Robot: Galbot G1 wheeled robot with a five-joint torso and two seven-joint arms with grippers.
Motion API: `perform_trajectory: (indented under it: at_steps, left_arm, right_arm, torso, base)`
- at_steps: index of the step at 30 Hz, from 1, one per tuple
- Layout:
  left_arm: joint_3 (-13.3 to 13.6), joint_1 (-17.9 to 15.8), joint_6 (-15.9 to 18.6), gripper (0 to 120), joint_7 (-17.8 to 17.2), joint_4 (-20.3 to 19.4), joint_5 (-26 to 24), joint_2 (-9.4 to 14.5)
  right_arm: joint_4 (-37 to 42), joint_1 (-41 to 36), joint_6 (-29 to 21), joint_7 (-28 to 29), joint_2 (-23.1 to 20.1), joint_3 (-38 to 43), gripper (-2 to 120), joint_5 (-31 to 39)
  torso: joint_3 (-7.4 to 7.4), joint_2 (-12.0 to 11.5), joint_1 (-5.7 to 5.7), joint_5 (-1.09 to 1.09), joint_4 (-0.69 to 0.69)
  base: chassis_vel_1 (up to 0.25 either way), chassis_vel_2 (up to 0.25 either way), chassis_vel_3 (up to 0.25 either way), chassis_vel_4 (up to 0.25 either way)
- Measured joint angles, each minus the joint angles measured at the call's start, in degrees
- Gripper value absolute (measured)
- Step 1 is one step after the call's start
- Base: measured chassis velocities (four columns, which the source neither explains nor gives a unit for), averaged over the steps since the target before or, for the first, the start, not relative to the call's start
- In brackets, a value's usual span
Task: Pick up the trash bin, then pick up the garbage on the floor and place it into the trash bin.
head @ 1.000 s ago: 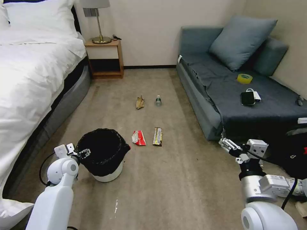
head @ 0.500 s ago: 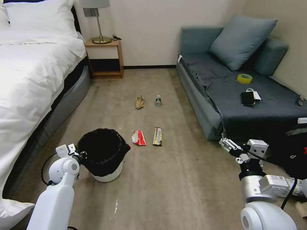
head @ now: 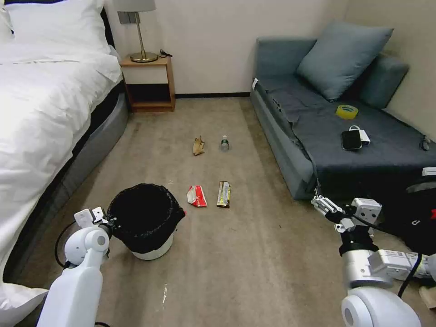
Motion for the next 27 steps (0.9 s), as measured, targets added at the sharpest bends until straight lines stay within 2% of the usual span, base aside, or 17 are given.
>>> perform_trajectory:
  at_steps: [2,3,7,8,11,12,14,16,19,20,21,27]
  left_arm:
    - [-0.8,1.0,0.0,3,0.0,-3.2,1.9,-0.1]
    - [-0.8,1.0,0.0,3,0.0,-3.2,1.9,-0.1]
    - [-2.1,3.6,0.0,3,1.0,-9.2,6.2,-0.2]
    - [-2.1,3.6,0.0,3,1.0,-9.2,6.2,-0.2]
    - [-4.1,7.6,0.0,2,3.3,-14.8,12.9,-0.7]
    - [-4.1,7.6,0.0,2,3.3,-14.8,12.9,-0.7]
    - [-5.2,10.0,0.0,2,4.2,-17.3,14.9,-1.1]
    - [-6.3,12.0,0.0,2,4.9,-19.2,16.0,-1.5]
    - [-6.3,12.0,0.0,2,4.9,-19.2,16.0,-1.5]
    - [-7.7,14.7,0.0,2,5.8,-22.4,16.5,-2.7]
    - [-8.1,15.2,0.0,2,5.9,-23.4,16.5,-3.1]
    - [-8.9,15.7,0.0,2,6.2,-24.9,16.8,-4.1]
  right_arm:
    - [-0.1,0.1,2.5,-0.5,-0.3,0.3,100,1.9]
    - [-0.1,0.1,2.5,-0.5,-0.3,0.3,100,1.9]
    - [0.2,0.2,4.6,-0.9,-0.8,0.6,100,4.6]
    - [0.2,0.2,4.6,-0.9,-0.8,0.6,100,4.6]
    - [-0.2,0.0,6.2,-1.1,-1.5,0.6,100,5.6]
    - [-0.2,0.0,6.2,-1.1,-1.5,0.6,100,5.6]
    - [-0.5,-0.1,6.6,-1.6,-1.7,0.4,100,6.4]
    - [-0.7,0.0,7.0,-2.3,-1.8,0.3,100,7.0]
    - [-0.7,0.0,7.0,-2.3,-1.8,0.3,100,7.0]
    - [-1.4,-0.1,8.0,-4.0,-1.8,0.1,100,7.1]
    - [-1.6,-0.2,8.3,-4.8,-1.8,0.0,100,7.1]
    - [-2.2,-0.7,10.0,-6.9,-1.9,-0.1,100,6.8]
  torso:
    - [0.0,0.0,0.0,0.0,0.0]
    - [0.0,0.0,0.0,0.0,0.0]
    - [0.0,0.0,0.0,0.01,0.0]
    - [0.0,0.0,0.0,0.01,0.0]
    - [-0.01,0.0,0.0,0.02,0.0]
    - [-0.01,0.0,0.0,0.02,0.0]
    - [-0.01,0.0,0.0,0.01,0.02]
    - [-0.01,0.0,0.0,0.0,0.02]
    - [-0.01,0.0,0.0,0.0,0.02]
    - [-0.01,0.0,0.0,0.0,0.02]
    - [-0.01,0.0,0.0,0.0,0.01]
    - [-0.01,0.0,0.0,0.01,0.01]
  base:
    - [0.0,0.0,0.0,0.0]
    - [0.0,0.0,0.0,0.0]
    - [0.0,0.0,0.0,0.0]
    - [0.0,0.0,0.0,0.0]
    - [0.0,0.0,0.0,0.0]
    - [0.0,0.0,0.0,0.0]
    - [0.0,0.0,0.0,0.0]
    - [0.0,0.0,0.0,0.0]
    - [0.0,0.0,0.0,0.0]
    - [0.0,0.0,0.0,0.0]
    - [0.0,0.0,0.0,0.0]
    - [0.0,0.0,0.0,0.0]
